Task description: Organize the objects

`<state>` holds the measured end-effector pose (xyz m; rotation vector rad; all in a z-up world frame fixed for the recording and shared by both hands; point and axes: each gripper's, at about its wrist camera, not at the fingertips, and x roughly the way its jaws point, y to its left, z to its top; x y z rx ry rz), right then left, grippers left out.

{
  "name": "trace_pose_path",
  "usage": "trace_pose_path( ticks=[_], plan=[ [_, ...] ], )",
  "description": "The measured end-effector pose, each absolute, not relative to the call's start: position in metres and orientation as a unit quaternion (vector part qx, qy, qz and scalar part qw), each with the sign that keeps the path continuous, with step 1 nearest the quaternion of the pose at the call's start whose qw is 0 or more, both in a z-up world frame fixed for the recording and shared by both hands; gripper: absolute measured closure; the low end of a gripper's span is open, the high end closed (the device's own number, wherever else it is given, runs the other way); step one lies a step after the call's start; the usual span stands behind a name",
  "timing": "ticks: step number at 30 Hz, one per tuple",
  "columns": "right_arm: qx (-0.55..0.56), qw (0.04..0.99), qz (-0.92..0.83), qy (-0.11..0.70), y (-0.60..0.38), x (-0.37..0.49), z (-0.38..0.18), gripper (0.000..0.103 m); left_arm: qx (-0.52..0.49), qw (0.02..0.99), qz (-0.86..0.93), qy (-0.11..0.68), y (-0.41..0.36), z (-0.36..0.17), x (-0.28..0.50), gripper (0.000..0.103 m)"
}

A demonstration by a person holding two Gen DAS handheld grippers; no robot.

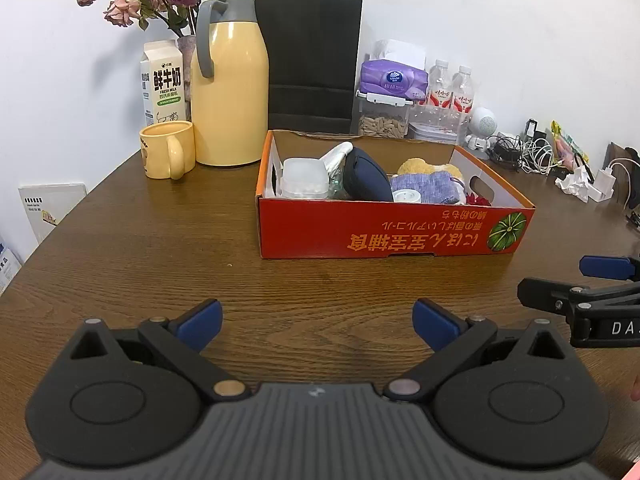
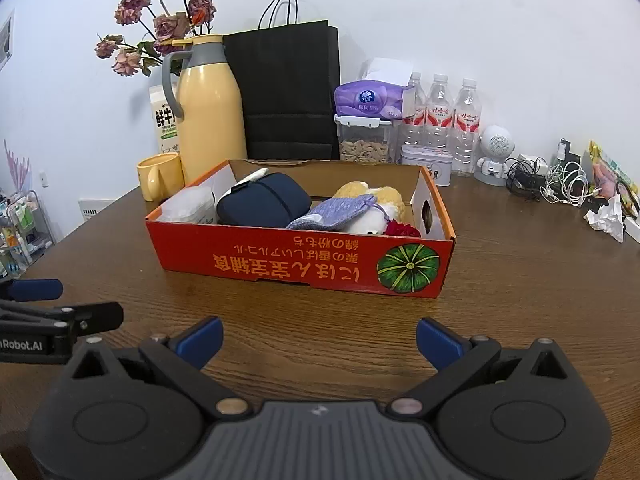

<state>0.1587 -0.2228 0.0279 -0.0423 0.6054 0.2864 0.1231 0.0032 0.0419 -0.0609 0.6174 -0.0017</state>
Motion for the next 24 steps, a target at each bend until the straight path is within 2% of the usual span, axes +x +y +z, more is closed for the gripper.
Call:
trace_pose_path(
  ticks=[24],
  plan=[
    [-0.020, 0.945, 0.140, 0.296, -0.2242, 0.1585, 0.0294, 0.000, -0.028, 0.953, -0.003, 0.302, 0.0015, 0.0428, 0.1230, 0.000]
  ],
)
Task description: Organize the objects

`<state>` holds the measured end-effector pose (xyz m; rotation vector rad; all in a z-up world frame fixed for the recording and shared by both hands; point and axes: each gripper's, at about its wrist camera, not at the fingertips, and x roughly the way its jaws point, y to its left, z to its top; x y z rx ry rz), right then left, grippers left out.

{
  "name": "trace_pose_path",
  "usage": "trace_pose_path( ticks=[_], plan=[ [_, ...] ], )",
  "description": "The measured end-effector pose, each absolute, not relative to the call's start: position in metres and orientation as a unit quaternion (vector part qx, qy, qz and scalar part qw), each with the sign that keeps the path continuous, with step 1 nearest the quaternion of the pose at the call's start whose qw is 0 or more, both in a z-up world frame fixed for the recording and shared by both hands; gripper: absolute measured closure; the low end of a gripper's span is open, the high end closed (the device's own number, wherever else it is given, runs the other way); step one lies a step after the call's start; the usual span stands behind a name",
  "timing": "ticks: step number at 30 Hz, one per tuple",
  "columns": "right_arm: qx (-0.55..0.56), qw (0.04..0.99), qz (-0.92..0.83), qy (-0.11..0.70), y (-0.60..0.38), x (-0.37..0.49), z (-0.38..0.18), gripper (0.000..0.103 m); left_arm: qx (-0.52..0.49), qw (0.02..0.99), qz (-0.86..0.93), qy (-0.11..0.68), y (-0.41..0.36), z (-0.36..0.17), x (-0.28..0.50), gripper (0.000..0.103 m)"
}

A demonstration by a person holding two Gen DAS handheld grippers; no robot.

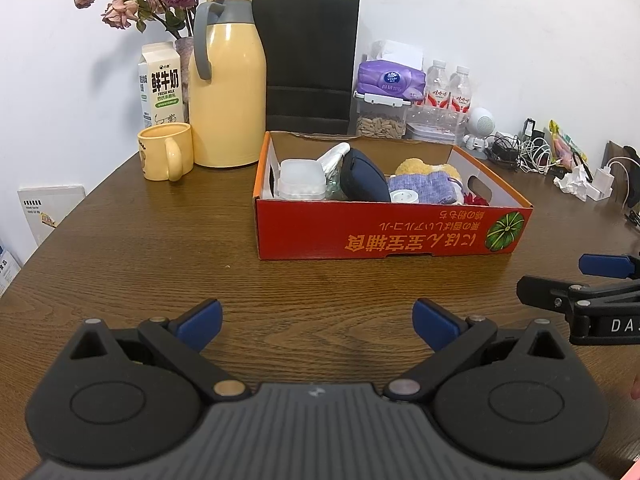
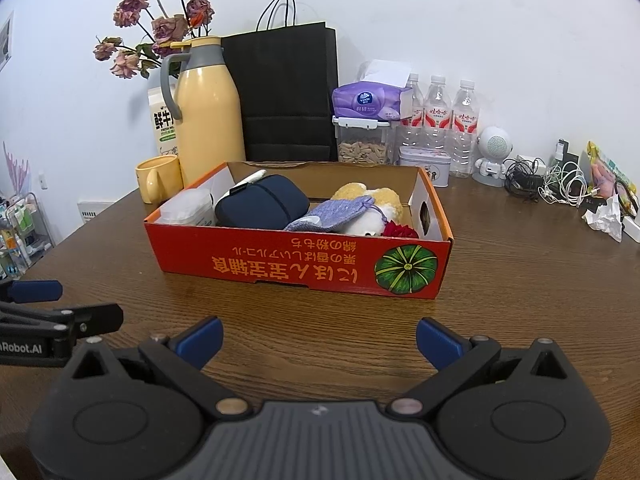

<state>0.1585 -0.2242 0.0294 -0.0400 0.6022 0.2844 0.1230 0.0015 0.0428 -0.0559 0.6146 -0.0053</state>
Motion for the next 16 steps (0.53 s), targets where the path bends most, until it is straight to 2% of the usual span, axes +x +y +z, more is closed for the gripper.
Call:
trace_pose_path(
  ticks=[16],
  plan=[
    [-0.019, 0.945, 0.140, 0.296, -0.2248, 0.1586, 0.0287, 0.000, -0.028, 0.954, -0.008, 0.300, 0.0008, 0.0415, 0.1220, 0.000]
  ],
)
